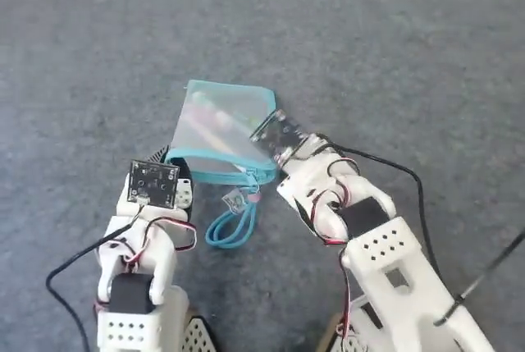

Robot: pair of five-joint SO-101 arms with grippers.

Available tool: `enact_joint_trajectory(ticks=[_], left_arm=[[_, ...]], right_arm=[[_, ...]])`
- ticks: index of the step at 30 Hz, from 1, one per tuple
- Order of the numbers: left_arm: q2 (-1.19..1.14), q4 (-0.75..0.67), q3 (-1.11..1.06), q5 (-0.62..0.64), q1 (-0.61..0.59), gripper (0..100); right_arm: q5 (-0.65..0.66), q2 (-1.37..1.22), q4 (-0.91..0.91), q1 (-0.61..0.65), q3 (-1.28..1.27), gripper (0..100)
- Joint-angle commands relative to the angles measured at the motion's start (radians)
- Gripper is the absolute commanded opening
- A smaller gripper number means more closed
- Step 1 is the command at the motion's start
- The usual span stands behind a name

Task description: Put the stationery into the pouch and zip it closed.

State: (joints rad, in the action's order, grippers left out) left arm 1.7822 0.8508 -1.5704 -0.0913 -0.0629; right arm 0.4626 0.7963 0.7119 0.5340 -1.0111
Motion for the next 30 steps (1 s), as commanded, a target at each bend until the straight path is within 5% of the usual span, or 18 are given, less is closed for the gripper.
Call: enact_joint_trajectory(ticks=[1, 14, 30], left_arm=[[0.011, -0.028, 0.041, -0.009, -0.006, 1], [0.012, -0.068, 0.01, -0.009, -0.006, 1], [0.011, -0.064, 0.008, -0.009, -0.005, 1]], right_arm=[[0.089, 0.053, 0.038, 0.035, 0.052, 23.1], [0.129, 0.341, 0.199, 0.176, -0.002, 23.1], [0.133, 0.133, 0.079, 0.182, -0.011, 23.0]])
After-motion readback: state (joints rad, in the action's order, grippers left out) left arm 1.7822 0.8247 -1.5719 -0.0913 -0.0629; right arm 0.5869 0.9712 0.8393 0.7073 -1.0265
